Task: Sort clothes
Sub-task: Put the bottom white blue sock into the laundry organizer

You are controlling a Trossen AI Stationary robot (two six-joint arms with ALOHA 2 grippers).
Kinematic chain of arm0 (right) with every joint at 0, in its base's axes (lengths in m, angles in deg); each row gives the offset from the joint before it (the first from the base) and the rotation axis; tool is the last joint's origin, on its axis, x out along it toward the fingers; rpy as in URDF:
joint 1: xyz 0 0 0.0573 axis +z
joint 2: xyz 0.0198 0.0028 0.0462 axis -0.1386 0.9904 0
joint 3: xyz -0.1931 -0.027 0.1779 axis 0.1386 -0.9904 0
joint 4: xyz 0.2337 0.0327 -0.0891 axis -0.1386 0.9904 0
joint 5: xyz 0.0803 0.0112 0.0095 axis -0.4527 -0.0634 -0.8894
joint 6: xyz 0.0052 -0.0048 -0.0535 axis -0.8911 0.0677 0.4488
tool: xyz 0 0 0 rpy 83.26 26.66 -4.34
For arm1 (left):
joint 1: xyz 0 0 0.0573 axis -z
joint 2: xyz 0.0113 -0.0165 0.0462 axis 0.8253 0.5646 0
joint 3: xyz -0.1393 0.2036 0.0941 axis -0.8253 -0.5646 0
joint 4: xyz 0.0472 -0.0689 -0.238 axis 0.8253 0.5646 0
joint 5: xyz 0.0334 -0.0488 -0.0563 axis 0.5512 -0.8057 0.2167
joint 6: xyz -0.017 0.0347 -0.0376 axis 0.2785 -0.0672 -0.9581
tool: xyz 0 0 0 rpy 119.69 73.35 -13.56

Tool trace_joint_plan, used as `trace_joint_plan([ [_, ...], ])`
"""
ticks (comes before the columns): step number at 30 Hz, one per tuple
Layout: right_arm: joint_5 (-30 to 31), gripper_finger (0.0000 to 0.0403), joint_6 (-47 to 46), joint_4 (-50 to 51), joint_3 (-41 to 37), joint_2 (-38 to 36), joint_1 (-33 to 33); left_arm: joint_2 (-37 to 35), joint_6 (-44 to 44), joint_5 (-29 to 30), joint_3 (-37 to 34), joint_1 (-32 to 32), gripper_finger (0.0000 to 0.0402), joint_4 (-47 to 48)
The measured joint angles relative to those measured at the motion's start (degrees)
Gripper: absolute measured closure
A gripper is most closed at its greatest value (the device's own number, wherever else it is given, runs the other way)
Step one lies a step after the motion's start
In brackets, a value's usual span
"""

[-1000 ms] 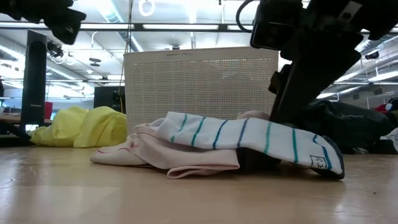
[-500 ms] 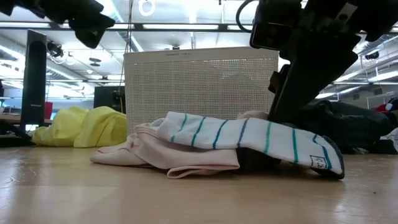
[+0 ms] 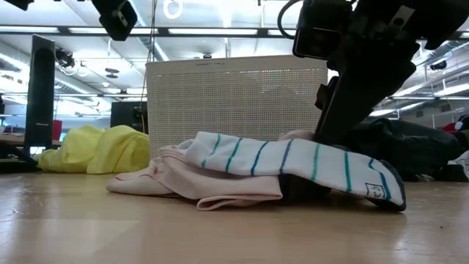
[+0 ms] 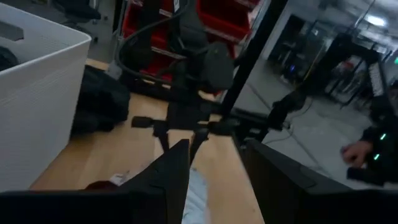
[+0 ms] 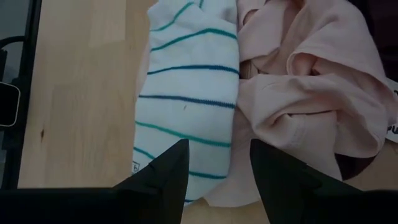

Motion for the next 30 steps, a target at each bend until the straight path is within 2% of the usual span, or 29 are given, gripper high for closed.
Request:
trace_joint_plan([
  [4,0.0,0.0231,-0.1,-0.2,0.0,0.0,0.0,0.0,-3.0,0.8,0.0,-0.5,0.0239,-0.5],
  [12,0.0,0.0234,1.0,-0.9,-1.7,0.0,-0.5,0.0,6.1,2.0,0.0,0.0,0.0238,-0.4],
  [16,-1.3,0.0249,0.1,-4.1,-3.4,0.1,-0.5,0.0,6.0,2.4,0.0,0.0,0.0239,-0.3],
  [20,-2.7,0.0284,0.6,-6.4,-3.4,0.1,-0.5,0.0,4.6,2.6,0.0,0.0,0.0238,-0.1],
  [28,-3.7,0.0386,0.5,-6.7,-3.4,0.1,-0.7,0.0,4.7,4.4,0.0,0.0,0.0239,-0.1],
  [30,-4.9,0.0397,0.6,-7.2,-3.4,0.1,-0.7,0.0,4.7,4.4,0.0,0.0,0.0238,-0.1],
])
